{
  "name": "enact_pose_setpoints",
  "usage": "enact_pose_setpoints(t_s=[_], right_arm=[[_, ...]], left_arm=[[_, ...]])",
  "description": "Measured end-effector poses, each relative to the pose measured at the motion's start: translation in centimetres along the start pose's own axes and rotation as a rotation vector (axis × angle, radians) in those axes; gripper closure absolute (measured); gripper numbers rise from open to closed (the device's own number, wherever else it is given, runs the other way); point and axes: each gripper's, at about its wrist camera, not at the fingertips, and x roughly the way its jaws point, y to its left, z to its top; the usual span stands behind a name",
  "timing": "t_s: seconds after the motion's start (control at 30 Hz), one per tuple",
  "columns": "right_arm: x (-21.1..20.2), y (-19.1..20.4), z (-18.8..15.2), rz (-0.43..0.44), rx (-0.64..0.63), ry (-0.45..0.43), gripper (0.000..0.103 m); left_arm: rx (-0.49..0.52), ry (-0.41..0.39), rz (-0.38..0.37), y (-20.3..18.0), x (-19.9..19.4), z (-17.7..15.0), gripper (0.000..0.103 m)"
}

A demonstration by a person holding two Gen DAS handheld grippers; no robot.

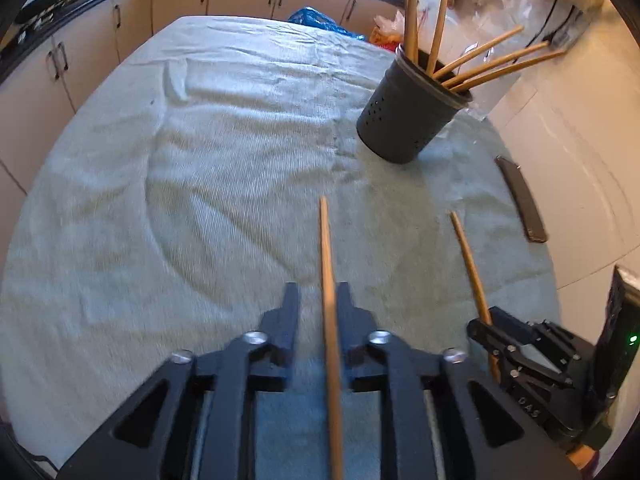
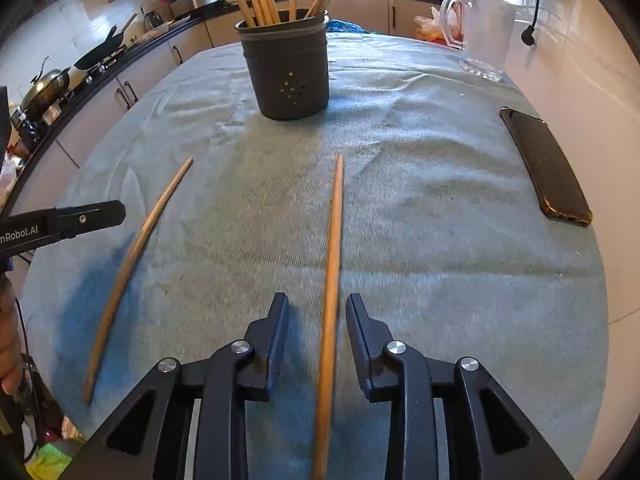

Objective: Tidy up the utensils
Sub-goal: 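Lift both held chopsticks upright and carry them toward the black cup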

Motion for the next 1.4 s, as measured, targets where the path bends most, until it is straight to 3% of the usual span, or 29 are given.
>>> enact_pose_setpoints(t_s=[0.2, 0.5, 0.67, 0.7, 0.73, 0.83, 1.0, 1.17, 1.4], right_arm=[[1.7, -0.5, 3.1, -0.026, -0.006, 0.016, 0.071], [4.1, -0.4, 7.3, -0.091, -0.053, 0.047, 0.075], [4.8, 0.2, 8.3, -0.087, -0.050, 0.037, 0.085], [4.9, 0.1, 8.3, -0.084, -0.049, 0.032, 0.088], [4.9, 0.2, 8.3, -0.082, -0.049, 0.025, 0.095], [4.9, -0.4, 8.5, -0.043, -0.021, 0.011, 0.097], [2.0, -1.7, 8.5, 0.028, 0.034, -0.074, 0.097], [-3.4, -1.5, 8.3, 0.053, 0.026, -0.212, 0.097], [-9.5, -0.5, 6.9, 0.053, -0.002, -0.358, 0.097]], left_arm=[[0.027, 0.077, 0.016, -0.2, 3.1, 2.4, 0.078], [0.077, 0.088, 0.030, -0.8, 4.4, 4.7, 0.078], [0.085, 0.089, 0.027, -0.8, 4.6, 5.2, 0.079], [0.088, 0.083, 0.030, -0.8, 4.5, 5.1, 0.082], [0.088, 0.077, 0.038, -0.9, 4.6, 5.0, 0.099], [0.059, 0.071, 0.020, -0.6, 4.2, 4.7, 0.098], [0.059, -0.015, -0.021, -0.8, 0.1, 4.4, 0.098], [0.087, -0.115, -0.053, -1.6, -5.0, 3.7, 0.098], [0.151, -0.264, -0.028, -3.4, -10.8, 2.0, 0.098]])
